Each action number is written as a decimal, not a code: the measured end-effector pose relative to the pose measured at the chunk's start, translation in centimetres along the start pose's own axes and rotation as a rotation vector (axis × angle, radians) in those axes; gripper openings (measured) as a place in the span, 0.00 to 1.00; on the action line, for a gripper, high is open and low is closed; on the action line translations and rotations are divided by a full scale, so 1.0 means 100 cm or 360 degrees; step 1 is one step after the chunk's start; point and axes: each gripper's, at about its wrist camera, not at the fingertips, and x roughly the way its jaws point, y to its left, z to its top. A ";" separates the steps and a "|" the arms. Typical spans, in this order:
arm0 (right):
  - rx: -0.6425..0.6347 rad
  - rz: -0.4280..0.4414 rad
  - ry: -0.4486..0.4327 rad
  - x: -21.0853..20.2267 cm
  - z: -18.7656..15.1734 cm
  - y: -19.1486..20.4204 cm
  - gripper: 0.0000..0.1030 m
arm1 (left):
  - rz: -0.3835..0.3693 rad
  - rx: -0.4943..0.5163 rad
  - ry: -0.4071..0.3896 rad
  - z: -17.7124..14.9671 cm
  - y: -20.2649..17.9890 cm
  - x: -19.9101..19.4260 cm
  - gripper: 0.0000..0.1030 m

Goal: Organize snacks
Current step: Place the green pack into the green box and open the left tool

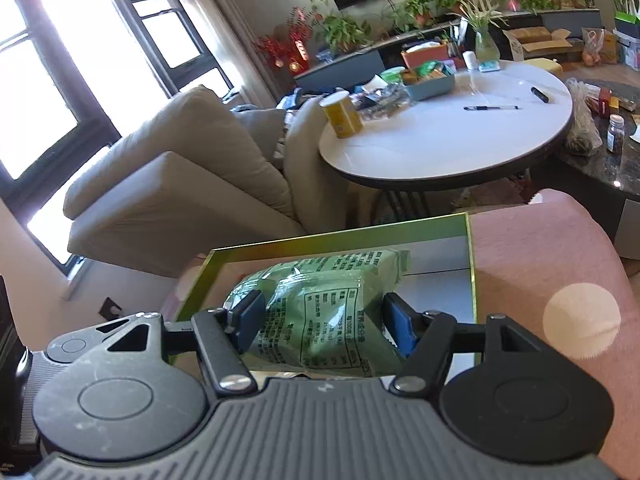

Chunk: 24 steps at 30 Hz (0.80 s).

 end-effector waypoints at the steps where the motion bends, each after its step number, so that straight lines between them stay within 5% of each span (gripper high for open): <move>1: 0.0006 -0.0010 0.0002 0.004 0.001 -0.003 0.54 | -0.0003 -0.0004 0.0011 0.001 0.001 0.007 0.74; 7: 0.0020 -0.0033 0.0082 0.033 0.003 -0.020 0.53 | 0.0090 -0.0014 0.0064 0.001 0.009 0.038 0.74; 11: -0.0048 -0.0085 -0.0011 0.025 0.000 -0.017 0.54 | 0.0128 -0.0031 0.0054 -0.002 0.016 0.036 0.74; 24: -0.0079 0.0011 -0.0138 -0.039 -0.025 -0.005 0.56 | 0.0137 -0.0094 -0.0081 -0.023 0.013 -0.027 0.79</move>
